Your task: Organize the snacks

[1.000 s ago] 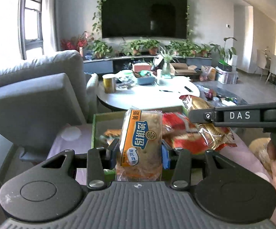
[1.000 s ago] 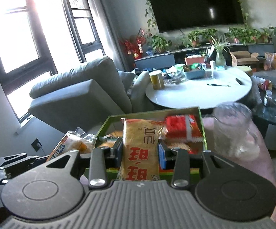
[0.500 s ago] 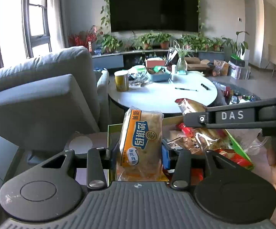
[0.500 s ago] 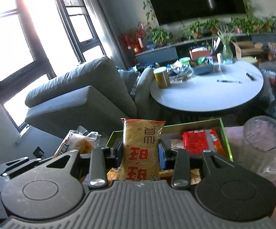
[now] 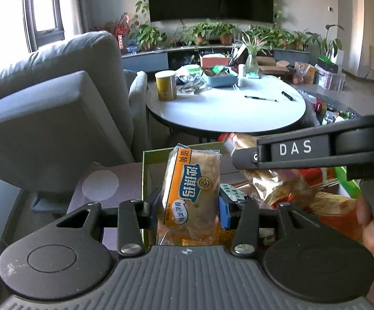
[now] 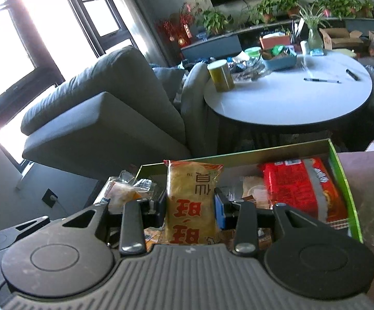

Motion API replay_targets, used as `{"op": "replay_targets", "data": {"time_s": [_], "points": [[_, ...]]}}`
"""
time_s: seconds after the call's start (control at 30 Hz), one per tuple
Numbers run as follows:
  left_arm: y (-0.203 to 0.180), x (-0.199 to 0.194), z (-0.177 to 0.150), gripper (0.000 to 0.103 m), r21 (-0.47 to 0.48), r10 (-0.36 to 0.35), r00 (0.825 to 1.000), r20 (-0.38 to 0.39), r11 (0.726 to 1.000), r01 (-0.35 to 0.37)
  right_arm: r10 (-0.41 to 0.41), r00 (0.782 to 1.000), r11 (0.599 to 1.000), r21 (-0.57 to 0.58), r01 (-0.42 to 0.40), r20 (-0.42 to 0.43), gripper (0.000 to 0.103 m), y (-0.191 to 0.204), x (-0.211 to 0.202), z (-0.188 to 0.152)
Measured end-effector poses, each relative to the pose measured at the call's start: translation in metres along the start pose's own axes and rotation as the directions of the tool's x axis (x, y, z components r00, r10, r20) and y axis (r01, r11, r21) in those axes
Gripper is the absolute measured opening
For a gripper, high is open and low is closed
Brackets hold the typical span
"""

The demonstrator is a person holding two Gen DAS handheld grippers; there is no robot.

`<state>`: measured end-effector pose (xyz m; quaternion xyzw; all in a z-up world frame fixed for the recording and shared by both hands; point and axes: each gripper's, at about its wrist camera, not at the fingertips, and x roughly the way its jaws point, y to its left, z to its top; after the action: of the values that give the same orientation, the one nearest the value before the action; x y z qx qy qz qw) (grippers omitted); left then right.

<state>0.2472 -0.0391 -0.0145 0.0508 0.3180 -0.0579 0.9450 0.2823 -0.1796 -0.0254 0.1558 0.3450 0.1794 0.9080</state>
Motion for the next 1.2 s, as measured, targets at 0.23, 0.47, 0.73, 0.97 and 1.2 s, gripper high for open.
{"op": "replay_targets", "data": {"time_s": [0.23,0.47,0.73,0.97,1.2], "points": [[0.000,0.017,-0.001,0.041,-0.013,0.012,1.000,-0.027,1.000,-0.012,-0.005,1.000,1.000,0.016,0.005,-0.017,0.041,-0.001,0.015,0.004],[0.001,0.018,-0.004,0.058,-0.032,0.019,1.000,-0.016,0.999,-0.020,0.000,1.000,0.998,0.057,0.000,0.002,0.053,-0.006,0.016,0.004],[0.004,-0.004,-0.010,0.074,-0.055,0.027,0.999,0.024,0.998,-0.026,-0.005,0.999,0.998,0.057,0.003,0.039,0.054,-0.009,-0.004,0.000],[-0.002,-0.027,-0.016,0.082,-0.030,0.015,0.998,0.059,0.999,-0.013,-0.010,0.998,1.000,0.030,0.008,0.063,0.054,-0.008,-0.028,-0.017],[-0.009,-0.059,-0.023,0.086,-0.015,0.010,0.995,0.101,1.000,-0.009,0.000,0.994,1.000,0.009,-0.001,0.109,0.059,-0.005,-0.064,-0.030]]}}
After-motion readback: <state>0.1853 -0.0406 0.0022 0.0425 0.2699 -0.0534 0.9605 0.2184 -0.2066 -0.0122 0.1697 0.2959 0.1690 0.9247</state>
